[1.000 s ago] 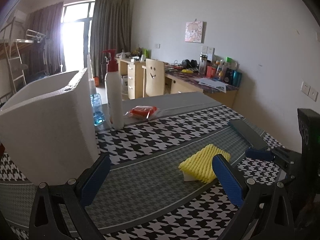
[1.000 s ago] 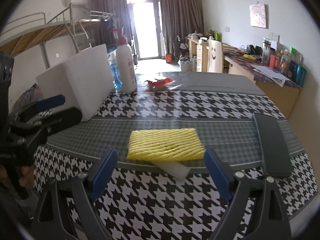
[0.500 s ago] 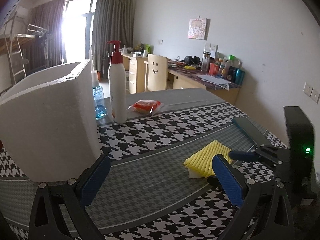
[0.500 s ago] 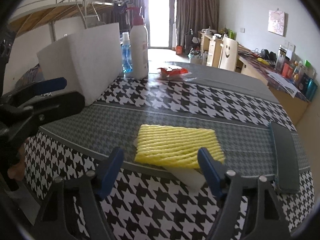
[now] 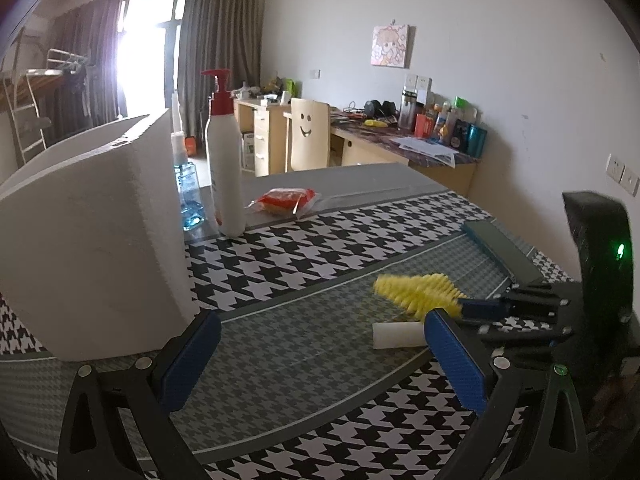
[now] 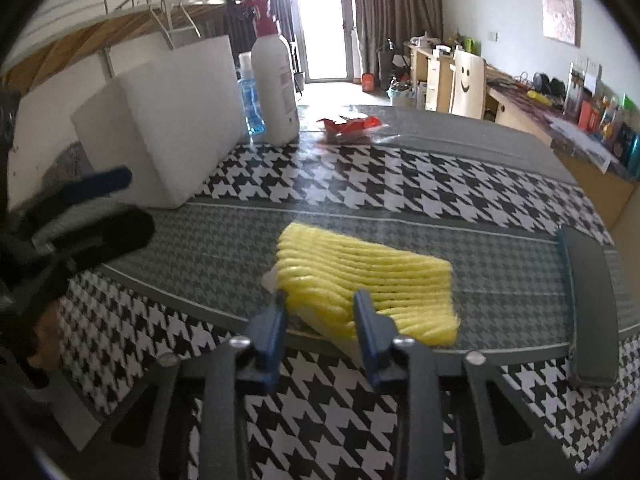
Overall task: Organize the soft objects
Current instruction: 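Close the right tool on the yellow sponge and lift it, then grasp the white foam tube with the left tool while the right tool holds the sponge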
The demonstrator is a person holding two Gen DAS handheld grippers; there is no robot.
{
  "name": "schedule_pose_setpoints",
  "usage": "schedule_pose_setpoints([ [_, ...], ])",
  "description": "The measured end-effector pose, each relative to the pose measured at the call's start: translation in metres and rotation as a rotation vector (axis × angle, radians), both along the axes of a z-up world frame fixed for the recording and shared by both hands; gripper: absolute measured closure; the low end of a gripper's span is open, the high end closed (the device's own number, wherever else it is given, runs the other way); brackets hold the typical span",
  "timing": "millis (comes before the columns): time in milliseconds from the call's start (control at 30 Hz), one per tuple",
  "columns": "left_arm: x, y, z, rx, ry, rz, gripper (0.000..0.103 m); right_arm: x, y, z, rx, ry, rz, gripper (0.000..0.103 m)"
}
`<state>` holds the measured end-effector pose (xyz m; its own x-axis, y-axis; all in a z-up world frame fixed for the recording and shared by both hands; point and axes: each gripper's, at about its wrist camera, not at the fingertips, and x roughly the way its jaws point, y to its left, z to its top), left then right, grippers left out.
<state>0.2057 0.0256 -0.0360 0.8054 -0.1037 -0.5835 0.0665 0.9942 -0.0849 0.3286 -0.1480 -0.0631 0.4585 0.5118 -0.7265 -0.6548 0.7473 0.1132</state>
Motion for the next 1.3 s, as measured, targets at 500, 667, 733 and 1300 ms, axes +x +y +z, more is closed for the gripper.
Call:
schedule_pose_setpoints([
  [500, 0.013, -0.043, -0.001, 0.071, 0.026, -0.123, 0.001, -0.008, -0.047, 0.031, 0.087, -0.077, -0.105, 0.083],
  [667, 0.022, -0.050, -0.008, 0.073, 0.067, -0.134, 0.001, -0.012, -0.062, 0.035, 0.106, -0.090, -0.141, 0.083],
  [733, 0.025, -0.052, -0.009, 0.064, 0.069, -0.155, 0.001, -0.012, -0.068, 0.036, 0.112, -0.094, -0.153, 0.083],
  [1300, 0.061, -0.074, -0.035, 0.100, 0.172, -0.371, 0.003, -0.015, -0.087, 0.033, 0.143, -0.079, -0.180, 0.083],
])
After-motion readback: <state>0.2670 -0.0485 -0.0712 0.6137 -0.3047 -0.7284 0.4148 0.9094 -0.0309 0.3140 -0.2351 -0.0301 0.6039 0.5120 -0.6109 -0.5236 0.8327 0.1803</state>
